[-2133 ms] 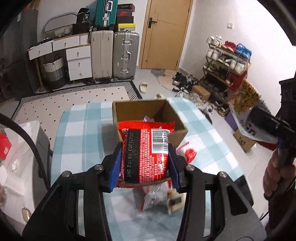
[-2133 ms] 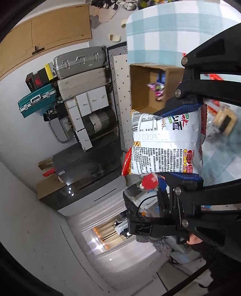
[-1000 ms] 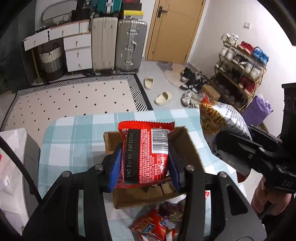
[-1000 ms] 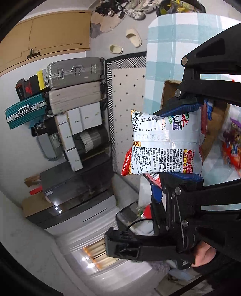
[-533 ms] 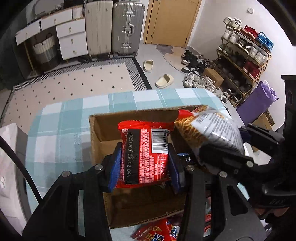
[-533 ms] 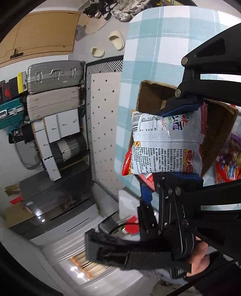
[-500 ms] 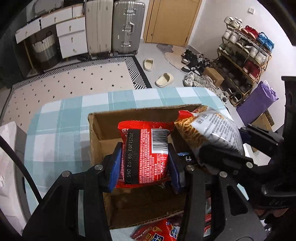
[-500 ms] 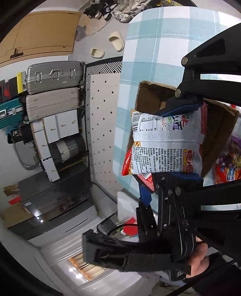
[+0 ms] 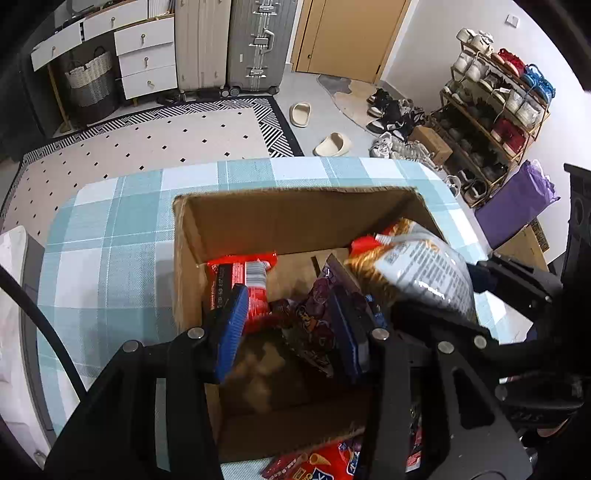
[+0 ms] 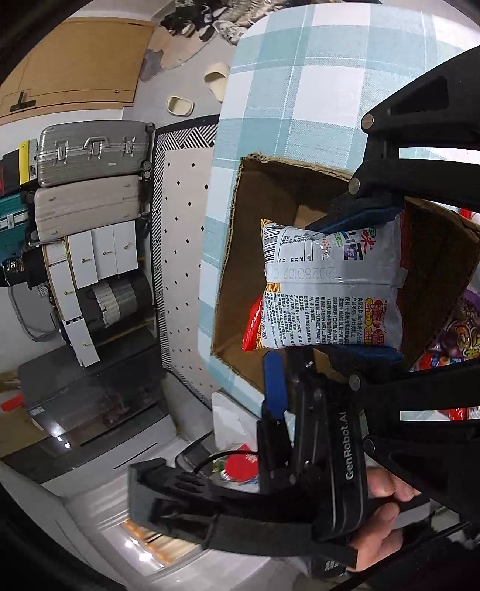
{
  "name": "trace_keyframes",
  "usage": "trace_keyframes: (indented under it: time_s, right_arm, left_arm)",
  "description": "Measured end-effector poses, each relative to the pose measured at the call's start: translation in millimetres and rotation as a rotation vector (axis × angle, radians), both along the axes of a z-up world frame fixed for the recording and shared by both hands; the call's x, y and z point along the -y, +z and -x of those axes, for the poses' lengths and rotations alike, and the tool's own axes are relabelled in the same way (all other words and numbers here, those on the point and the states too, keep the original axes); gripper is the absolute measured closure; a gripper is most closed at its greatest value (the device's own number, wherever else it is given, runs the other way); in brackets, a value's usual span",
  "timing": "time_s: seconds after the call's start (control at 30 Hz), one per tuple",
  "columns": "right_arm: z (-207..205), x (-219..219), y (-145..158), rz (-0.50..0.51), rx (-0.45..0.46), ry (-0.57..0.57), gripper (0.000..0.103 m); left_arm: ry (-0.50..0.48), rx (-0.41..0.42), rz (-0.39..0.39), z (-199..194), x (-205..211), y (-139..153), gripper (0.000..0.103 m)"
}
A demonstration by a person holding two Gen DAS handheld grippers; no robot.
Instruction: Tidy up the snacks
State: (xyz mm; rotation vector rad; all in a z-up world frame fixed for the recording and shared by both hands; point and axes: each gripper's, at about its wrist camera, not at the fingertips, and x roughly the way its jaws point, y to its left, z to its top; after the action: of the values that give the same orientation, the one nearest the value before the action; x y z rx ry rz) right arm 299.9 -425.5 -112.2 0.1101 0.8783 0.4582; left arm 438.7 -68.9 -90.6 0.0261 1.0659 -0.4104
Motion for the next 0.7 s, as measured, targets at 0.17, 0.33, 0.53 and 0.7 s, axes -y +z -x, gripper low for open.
trace_keyframes:
  time_s: [0.17,0.33,0.53,0.7]
  right_arm:
    - [2.4,0.0,4.7,0.03,0.027,-0.019,0.043]
    - [17.1,2.8,24.8,0.046,0.103,-0.028,0.035]
    - [55.2,6.5,52.7,0.014,0.162,-0.001,0.033]
    - [101.4,16.1,73.6,-0.032,0.233,-0.01,0.023]
  left_arm:
    - [0.018,0.019,-0.021,12.9,-4.5,10.8,0.06]
    - [0.015,0.078,-0.025,36.4,-12.0,29.9,0.058]
    - [0.039,0.212,-0.042,89.2,-22.9,64.5,0.028]
    - [0.069,0.303,-0.028,135.4,-28.5,91.8,0.024]
